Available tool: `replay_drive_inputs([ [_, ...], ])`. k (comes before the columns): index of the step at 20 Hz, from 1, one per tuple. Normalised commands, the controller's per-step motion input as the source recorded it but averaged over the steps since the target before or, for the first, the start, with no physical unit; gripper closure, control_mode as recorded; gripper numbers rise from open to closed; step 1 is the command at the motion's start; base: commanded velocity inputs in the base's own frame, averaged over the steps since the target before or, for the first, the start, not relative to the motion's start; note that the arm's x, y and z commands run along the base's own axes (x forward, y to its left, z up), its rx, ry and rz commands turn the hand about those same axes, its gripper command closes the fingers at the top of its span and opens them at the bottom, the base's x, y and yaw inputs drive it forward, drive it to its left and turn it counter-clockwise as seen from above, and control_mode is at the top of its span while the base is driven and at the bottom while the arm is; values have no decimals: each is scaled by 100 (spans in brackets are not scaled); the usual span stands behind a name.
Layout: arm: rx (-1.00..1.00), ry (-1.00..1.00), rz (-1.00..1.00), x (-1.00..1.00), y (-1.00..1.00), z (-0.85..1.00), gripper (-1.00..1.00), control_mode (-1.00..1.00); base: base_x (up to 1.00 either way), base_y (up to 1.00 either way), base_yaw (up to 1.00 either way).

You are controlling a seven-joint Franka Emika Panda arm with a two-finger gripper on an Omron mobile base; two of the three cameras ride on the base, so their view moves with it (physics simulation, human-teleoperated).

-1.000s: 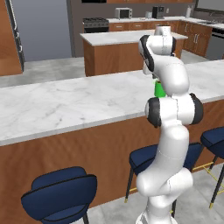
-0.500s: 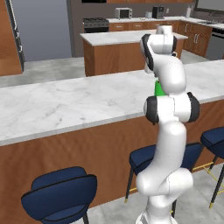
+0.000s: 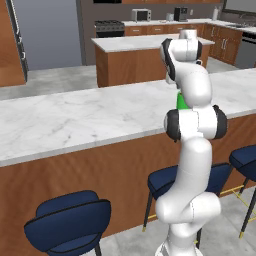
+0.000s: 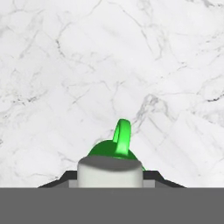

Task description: Pick up the marshmallow and place it in the cup of hot chocolate on the dining counter.

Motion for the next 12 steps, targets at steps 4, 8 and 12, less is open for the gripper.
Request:
replay_drive_inputs([
  [4, 0, 2, -2, -9, -6, -14, 100, -100, 0, 0, 0],
  [8, 0, 1, -3, -11, -7, -11, 100, -100, 0, 0, 0],
  [12, 0, 0, -2, -4, 0, -6, 100, -100, 0, 0, 0],
])
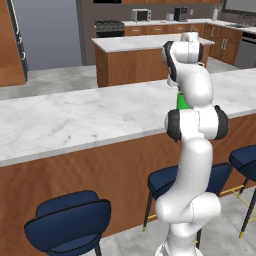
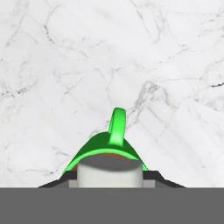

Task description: Pick up the marshmallow and place it in the cup of hot chocolate on the dining counter.

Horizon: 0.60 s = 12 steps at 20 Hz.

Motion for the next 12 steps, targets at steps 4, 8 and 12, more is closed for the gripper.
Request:
replay_drive_inputs([
  [4, 0, 0, -2, 0, 0, 0, -100, -100, 0, 0, 0],
  [8, 0, 0, -4, 0, 0, 0, -100, -100, 0, 0, 0],
  [12, 0, 0, -4, 0, -4, 0, -100, -100, 0, 0, 0],
])
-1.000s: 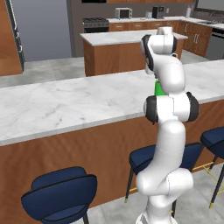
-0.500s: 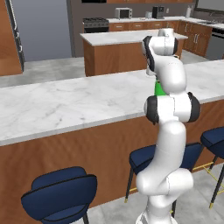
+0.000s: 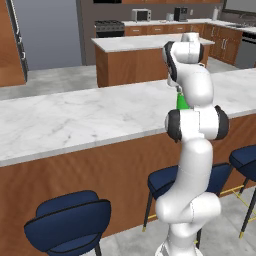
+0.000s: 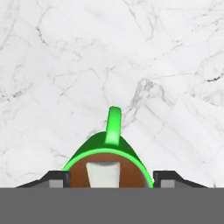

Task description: Pick up the marshmallow and place it in the cup of hot chocolate on the dining counter.

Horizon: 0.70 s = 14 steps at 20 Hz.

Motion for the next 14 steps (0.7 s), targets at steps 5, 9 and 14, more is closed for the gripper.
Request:
replay_drive_inputs([
  [5, 0, -4, 0, 0, 1, 0, -100, -100, 0, 0, 0],
  [9, 2, -11, 0, -11, 0, 31, -100, -100, 0, 0, 0],
  [14, 1, -17, -3, -33, 0, 56, -100, -100, 0, 0, 0],
])
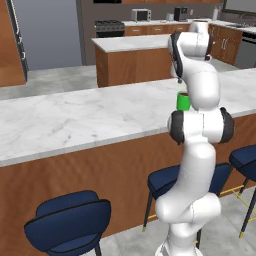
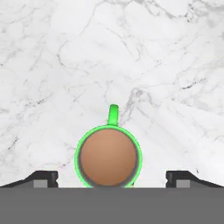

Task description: Pick up the marshmallow and place it in the cup of hot chocolate on the dining counter.

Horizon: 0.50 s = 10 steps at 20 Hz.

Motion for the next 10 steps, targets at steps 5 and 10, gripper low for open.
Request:
replay_drive_inputs([
  [5, 0, -16, -3, -69, 10, 27, -100, -100, 0, 0, 0],
  [10, 0, -13, -1, -94, 40, 7, -100, -100, 0, 0, 0],
])
